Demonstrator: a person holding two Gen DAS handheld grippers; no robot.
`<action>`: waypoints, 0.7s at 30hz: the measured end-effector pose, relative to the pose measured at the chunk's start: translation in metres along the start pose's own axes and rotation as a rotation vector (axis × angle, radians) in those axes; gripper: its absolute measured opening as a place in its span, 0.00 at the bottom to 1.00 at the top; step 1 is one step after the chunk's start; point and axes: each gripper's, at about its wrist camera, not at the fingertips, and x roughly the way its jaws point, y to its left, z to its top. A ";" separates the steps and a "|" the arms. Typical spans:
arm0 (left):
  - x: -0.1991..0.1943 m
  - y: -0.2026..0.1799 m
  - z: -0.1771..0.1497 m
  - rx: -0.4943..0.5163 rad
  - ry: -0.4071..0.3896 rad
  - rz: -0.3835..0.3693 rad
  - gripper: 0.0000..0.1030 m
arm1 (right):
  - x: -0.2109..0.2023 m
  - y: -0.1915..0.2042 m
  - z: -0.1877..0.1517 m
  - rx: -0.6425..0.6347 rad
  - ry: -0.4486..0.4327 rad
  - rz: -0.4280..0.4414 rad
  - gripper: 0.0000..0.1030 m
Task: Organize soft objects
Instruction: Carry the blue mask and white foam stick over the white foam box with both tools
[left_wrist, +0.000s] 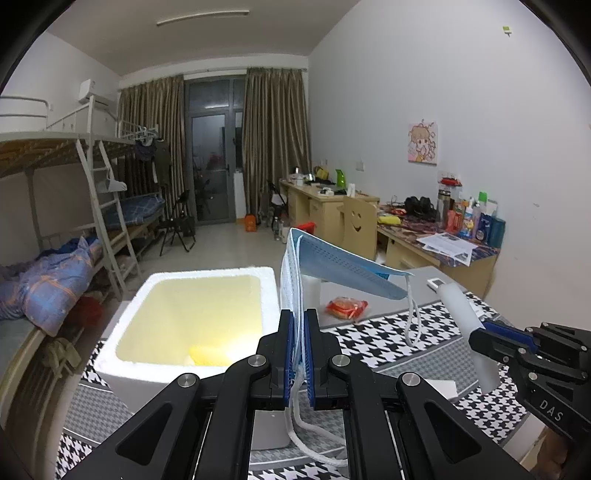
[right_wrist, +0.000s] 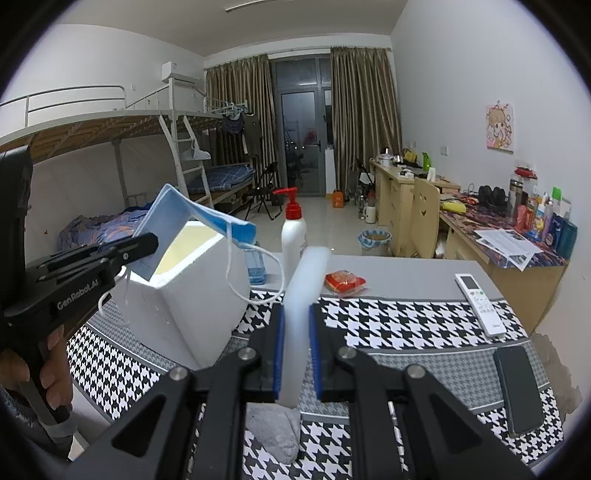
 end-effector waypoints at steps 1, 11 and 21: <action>0.000 0.000 0.001 0.002 -0.004 0.004 0.06 | 0.001 0.000 0.001 0.000 -0.001 0.002 0.16; -0.003 0.013 0.008 -0.014 -0.030 0.032 0.06 | 0.005 0.008 0.010 -0.019 -0.015 0.027 0.16; -0.003 0.021 0.013 -0.024 -0.033 0.070 0.06 | 0.010 0.015 0.016 -0.030 -0.023 0.058 0.16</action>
